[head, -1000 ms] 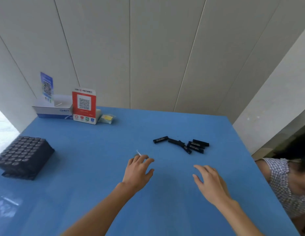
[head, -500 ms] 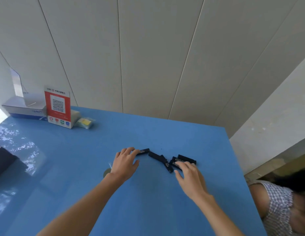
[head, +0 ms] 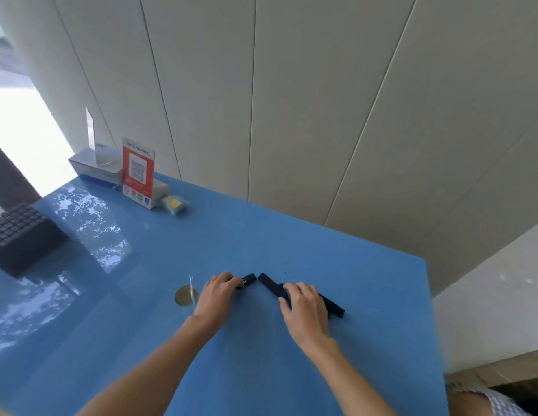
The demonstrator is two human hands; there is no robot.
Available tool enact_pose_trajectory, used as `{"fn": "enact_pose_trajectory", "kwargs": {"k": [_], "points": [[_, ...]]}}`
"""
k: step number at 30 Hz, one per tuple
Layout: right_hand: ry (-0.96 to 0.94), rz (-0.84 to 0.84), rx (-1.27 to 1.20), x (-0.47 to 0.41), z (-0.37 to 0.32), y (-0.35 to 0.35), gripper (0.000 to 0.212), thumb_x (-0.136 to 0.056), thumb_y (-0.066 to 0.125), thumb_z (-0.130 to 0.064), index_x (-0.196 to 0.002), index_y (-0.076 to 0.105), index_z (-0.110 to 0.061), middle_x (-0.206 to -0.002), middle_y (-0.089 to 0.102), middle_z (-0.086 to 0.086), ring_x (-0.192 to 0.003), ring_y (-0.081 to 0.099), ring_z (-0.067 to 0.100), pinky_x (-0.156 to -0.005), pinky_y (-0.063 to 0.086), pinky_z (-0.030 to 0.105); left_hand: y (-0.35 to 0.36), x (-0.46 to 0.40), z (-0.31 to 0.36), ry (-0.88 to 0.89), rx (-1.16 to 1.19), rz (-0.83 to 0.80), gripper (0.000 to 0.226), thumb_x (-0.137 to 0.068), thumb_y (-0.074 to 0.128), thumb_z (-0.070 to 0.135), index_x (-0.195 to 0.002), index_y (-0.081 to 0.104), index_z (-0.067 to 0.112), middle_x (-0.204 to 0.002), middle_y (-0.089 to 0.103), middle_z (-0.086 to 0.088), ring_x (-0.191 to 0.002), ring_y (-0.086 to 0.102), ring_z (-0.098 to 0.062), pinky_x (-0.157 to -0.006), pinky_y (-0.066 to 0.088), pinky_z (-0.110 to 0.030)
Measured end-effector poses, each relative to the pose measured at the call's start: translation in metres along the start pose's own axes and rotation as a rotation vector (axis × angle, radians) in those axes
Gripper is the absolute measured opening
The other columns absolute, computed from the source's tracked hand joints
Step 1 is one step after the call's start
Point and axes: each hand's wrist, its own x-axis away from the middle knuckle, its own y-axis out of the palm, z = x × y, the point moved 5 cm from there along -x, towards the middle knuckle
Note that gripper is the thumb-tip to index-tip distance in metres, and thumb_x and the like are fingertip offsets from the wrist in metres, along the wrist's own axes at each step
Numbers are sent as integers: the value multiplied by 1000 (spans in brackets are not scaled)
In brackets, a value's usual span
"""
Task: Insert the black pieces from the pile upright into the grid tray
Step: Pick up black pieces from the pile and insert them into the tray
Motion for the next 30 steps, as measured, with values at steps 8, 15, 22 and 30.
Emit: {"fn": "enact_pose_trajectory", "kwargs": {"k": [8,15,22,30], "points": [[-25,-131,158,-17,2,18,31,-96,45,-35,-121,53,-19,-117,53,-1,-110,43,19,-91,37,28,-5,22,10,-131,127,13,31,-82,52,-3,-107,63,13,-98,65,-5,-91,56,-28,-70,38,-27],[-54,-61,42,-17,4,15,29,-95,48,-26,-121,56,-19,-111,58,-2,-105,45,18,-87,39,27,-7,34,10,-215,162,-50,39,-82,53,0,-117,55,19,-104,60,-4,-95,55,-22,-80,45,-31],[34,-84,-474,8,1,-1,16,-86,63,-15,-101,64,-22,-82,61,-7,-82,55,16,-71,42,22,-15,66,15,-222,234,-87,58,-81,64,4,-129,45,29,-97,51,2,-80,50,-14,-75,42,-22],[-5,-103,-730,42,-34,-20,16,-88,63,-17,-101,64,-27,-90,65,-10,-83,59,3,-66,43,7,-33,117,1,-250,272,-65,58,-82,67,10,-128,43,35,-95,48,2,-74,56,-10,-76,46,-24]]}}
